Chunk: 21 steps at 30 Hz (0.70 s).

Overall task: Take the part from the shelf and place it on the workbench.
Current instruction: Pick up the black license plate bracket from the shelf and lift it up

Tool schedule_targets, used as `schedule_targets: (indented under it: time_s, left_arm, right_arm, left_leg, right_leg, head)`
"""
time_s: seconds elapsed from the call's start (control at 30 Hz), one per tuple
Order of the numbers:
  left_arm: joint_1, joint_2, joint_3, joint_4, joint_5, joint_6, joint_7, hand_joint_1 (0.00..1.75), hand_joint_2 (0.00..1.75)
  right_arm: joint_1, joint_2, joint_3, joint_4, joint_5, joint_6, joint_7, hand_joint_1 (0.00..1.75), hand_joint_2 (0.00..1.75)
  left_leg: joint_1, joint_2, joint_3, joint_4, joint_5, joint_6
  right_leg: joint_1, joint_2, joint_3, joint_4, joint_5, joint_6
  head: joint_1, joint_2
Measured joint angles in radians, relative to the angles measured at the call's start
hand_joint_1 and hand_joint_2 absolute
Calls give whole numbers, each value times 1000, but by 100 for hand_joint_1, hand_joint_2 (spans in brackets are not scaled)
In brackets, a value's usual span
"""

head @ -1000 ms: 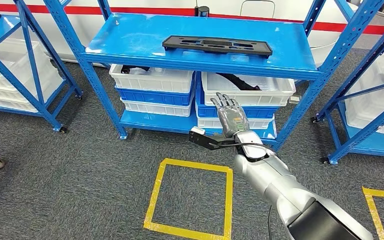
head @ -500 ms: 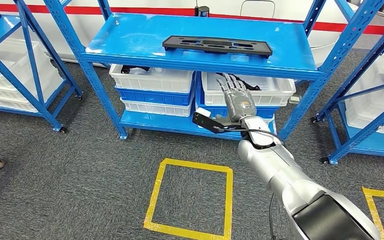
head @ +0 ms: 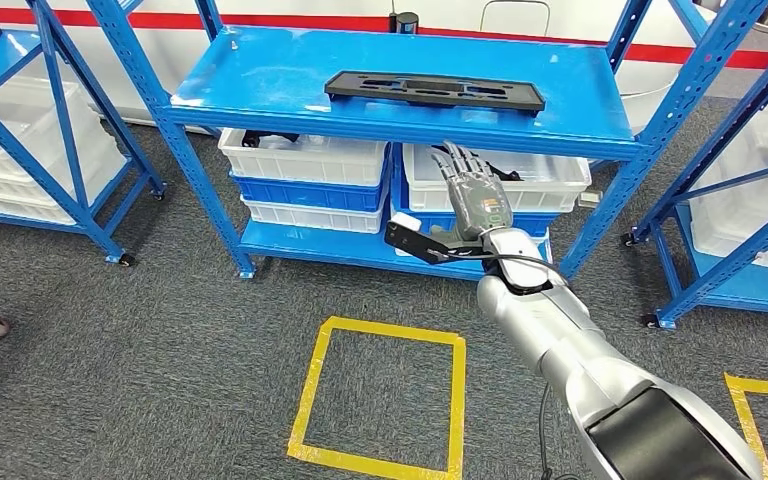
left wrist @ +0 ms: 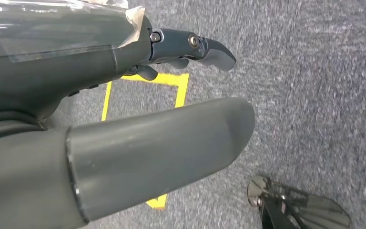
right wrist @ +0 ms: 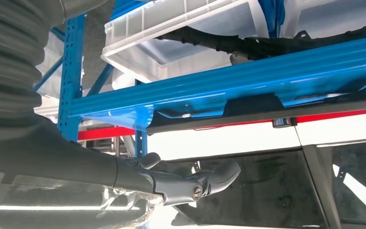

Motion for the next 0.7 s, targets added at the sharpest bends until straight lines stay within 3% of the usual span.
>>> schedule_targets:
  time_s: [0.1,0.23,0.27,0.33,0.4,0.43,0.47,0.53,0.57,0.6,0.67,0.7]
  left_arm:
    - [0,1,5,0,3,-14,-8,0,0]
    - [-1,0,9,0,2,-14,-12,0,0]
    - [-1,0,10,0,2,-13,-12,0,0]
    - [-1,0,12,0,2,-13,-12,0,0]
    - [-1,-1,13,0,2,-13,-12,0,0]
    - [-1,-2,13,0,2,-13,-11,0,0]
    - [-1,-2,13,0,2,-13,-11,0,0]
    - [0,-3,13,0,2,-13,-11,0,0]
    - [0,-2,13,0,2,-13,-10,0,0]
    - [-1,-1,14,0,1,-13,-10,0,0]
    - [-2,0,14,0,1,-14,-10,0,0]
    - [-1,-1,14,0,1,-14,-10,0,0]
  right_arm:
    - [0,4,-3,0,6,9,-8,0,175]
    - [-1,10,-7,1,14,16,-14,0,175]
    - [-2,12,-8,2,16,16,-15,0,175]
    - [-4,14,-9,2,20,16,-16,0,175]
    - [1,15,-9,4,22,16,-17,0,175]
    - [4,15,-9,5,22,16,-17,0,175]
    - [6,15,-9,6,23,16,-17,0,175]
    - [8,14,-10,8,23,16,-16,0,175]
    - [8,14,-11,9,24,16,-16,0,175]
    - [10,14,-11,11,24,16,-16,0,175]
    - [14,17,-13,13,26,16,-16,0,175]
    - [16,20,-14,13,27,16,-15,0,175]
  left_leg:
    - [1,1,-5,5,-4,6]
    - [3,4,12,-22,3,31]
    - [5,5,22,-29,7,36]
    - [7,5,30,-35,11,41]
    - [9,3,31,-34,9,39]
    - [11,1,33,-34,6,35]
    - [14,-2,36,-32,2,29]
    - [23,-7,44,-23,-13,11]
    - [26,-9,45,-16,-22,2]
    - [27,-10,40,-9,-30,-7]
    - [26,-10,35,-2,-40,-19]
    - [28,-6,34,1,-44,-23]
  right_leg:
    - [-7,0,0,-4,2,3]
    - [3,-1,-4,22,9,27]
    - [4,-1,-19,48,-5,24]
    - [4,-2,-82,157,-52,15]
    - [1,-3,-155,268,-84,18]
    - [-1,-3,-172,278,-77,28]
    - [-4,-3,-170,247,-51,41]
    - [-11,-1,-133,118,25,67]
    - [-11,-1,-119,66,41,63]
    - [-9,-1,-110,40,50,51]
    - [-4,-3,-110,39,42,15]
    - [-5,-4,-105,42,48,4]
  head:
    - [-2,0]
    - [-2,0]
    - [-1,0]
    - [2,0]
    - [3,0]
    - [3,0]
    - [4,0]
    - [6,0]
    - [8,0]
    - [10,0]
    - [7,0]
    - [3,0]
